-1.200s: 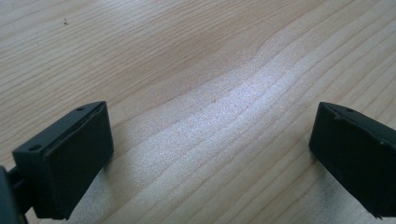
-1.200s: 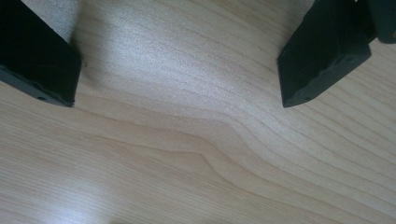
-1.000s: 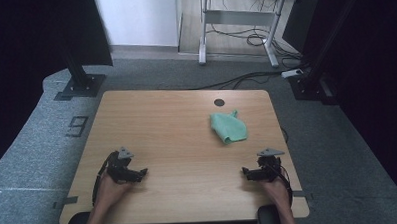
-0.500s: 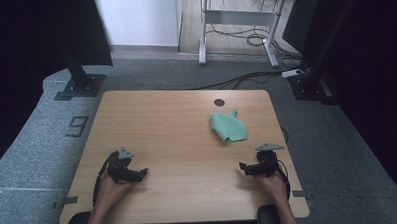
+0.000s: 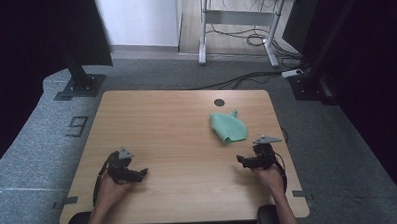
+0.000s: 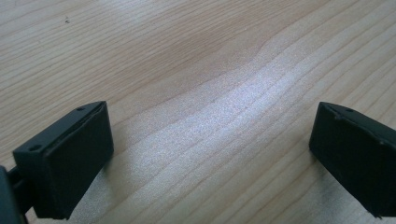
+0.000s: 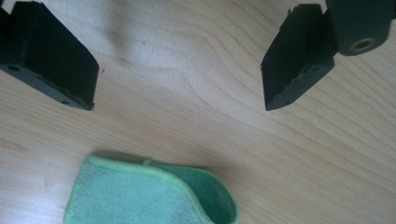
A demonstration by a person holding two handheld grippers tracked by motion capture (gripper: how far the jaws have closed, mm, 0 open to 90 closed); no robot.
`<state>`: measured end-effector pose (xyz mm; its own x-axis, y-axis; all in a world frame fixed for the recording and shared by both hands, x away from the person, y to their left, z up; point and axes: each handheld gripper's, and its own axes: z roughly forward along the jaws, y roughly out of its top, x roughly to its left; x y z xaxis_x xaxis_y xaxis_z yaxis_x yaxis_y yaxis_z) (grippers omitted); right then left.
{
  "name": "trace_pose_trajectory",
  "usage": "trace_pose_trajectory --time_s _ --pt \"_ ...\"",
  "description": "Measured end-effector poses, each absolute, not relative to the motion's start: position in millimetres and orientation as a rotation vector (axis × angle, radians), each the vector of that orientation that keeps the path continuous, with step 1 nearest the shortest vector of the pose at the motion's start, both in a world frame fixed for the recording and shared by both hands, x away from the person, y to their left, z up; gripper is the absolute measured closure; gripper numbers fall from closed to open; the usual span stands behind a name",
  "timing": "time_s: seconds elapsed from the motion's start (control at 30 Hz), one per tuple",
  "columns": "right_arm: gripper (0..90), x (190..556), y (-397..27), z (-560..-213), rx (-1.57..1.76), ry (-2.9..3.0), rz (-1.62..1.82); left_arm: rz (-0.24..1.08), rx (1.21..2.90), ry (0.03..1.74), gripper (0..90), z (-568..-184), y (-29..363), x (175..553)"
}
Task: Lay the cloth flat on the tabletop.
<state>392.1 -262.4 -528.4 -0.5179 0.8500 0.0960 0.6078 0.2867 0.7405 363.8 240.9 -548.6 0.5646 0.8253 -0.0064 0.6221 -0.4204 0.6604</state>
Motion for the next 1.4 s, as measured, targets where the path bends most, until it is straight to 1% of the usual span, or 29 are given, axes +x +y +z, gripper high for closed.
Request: trace_pose_trajectory --time_s 0.33,0.57,0.63,0.67,0.7,0.73,0.77,0.8,0.93,0.97,1.0,1.13,1.4 --pt "13.6 403.9 -250.9 -525.0 1.303 2.252 1.089 0.427 2.181 1.154 0.0 -548.7 240.9 363.8" --pt "17.4 412.7 -238.6 -521.4 1.270 2.266 1.097 0.427 2.180 1.154 0.0 -548.7 240.9 363.8" --pt "20.6 417.1 -232.9 -520.6 1.257 2.271 1.095 0.427 2.181 1.154 0.0 -548.6 240.9 363.8" --pt "20.6 417.1 -232.9 -520.6 1.257 2.271 1.095 0.427 2.181 1.154 0.0 -548.6 240.9 363.8" --pt "23.4 420.3 -229.8 -520.1 1.253 2.279 1.091 0.427 2.181 1.154 0.0 -548.6 240.9 363.8" --pt "23.4 420.3 -229.8 -520.1 1.253 2.279 1.091 0.427 2.181 1.154 0.0 -548.6 240.9 363.8" --pt "27.2 423.7 -226.6 -519.4 1.247 2.288 1.095 0.427 2.180 1.154 0.0 -548.6 240.9 363.8" --pt "27.2 423.7 -226.6 -519.4 1.247 2.288 1.095 0.427 2.180 1.154 0.0 -548.6 240.9 363.8" --pt "34.0 430.1 -219.2 -517.6 1.230 2.305 1.094 0.427 2.179 1.155 0.0 -548.7 240.8 363.8" --pt "37.3 433.4 -215.5 -517.0 1.220 2.317 1.086 0.427 2.179 1.155 0.0 -548.7 240.8 363.8" --pt "37.3 433.4 -215.5 -517.0 1.220 2.317 1.086 0.427 2.179 1.155 0.0 -548.7 240.8 363.8" --pt "43.1 442.5 -207.2 -517.0 1.218 2.322 1.048 0.427 2.179 1.155 0.0 -548.7 240.8 363.8" --pt "48.5 456.9 -200.0 -518.5 1.235 2.318 0.998 0.427 2.179 1.155 0.0 -548.7 240.8 363.8"
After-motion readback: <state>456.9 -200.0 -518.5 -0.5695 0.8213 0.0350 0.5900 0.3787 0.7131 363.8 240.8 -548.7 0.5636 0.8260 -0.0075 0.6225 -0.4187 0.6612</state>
